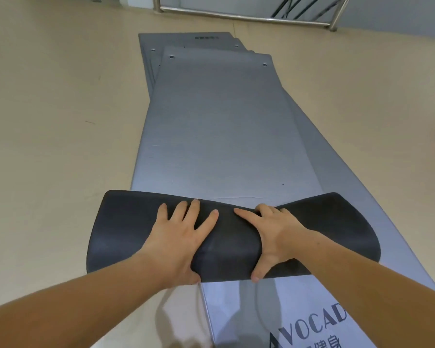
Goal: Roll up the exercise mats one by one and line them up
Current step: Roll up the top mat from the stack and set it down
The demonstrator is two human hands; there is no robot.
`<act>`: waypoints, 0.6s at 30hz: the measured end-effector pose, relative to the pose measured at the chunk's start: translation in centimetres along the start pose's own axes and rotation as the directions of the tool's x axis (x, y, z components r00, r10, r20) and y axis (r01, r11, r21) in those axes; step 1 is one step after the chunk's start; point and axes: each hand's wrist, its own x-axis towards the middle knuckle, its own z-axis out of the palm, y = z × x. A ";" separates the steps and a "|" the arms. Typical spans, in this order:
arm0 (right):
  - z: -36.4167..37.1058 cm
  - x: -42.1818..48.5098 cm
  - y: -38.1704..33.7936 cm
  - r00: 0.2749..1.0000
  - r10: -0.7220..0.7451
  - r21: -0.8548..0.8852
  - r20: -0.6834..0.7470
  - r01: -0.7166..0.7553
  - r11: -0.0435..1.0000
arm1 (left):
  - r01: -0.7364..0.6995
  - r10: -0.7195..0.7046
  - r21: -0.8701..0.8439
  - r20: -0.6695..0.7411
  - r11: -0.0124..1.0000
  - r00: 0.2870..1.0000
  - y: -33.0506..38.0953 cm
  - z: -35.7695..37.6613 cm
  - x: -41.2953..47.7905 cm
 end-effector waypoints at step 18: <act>4.4 -1.1 -2.7 0.984 0.079 -0.193 -0.160 -0.109 0.975 | 0.016 -0.014 -0.019 0.107 1.000 0.994 1.4 2.8 0.6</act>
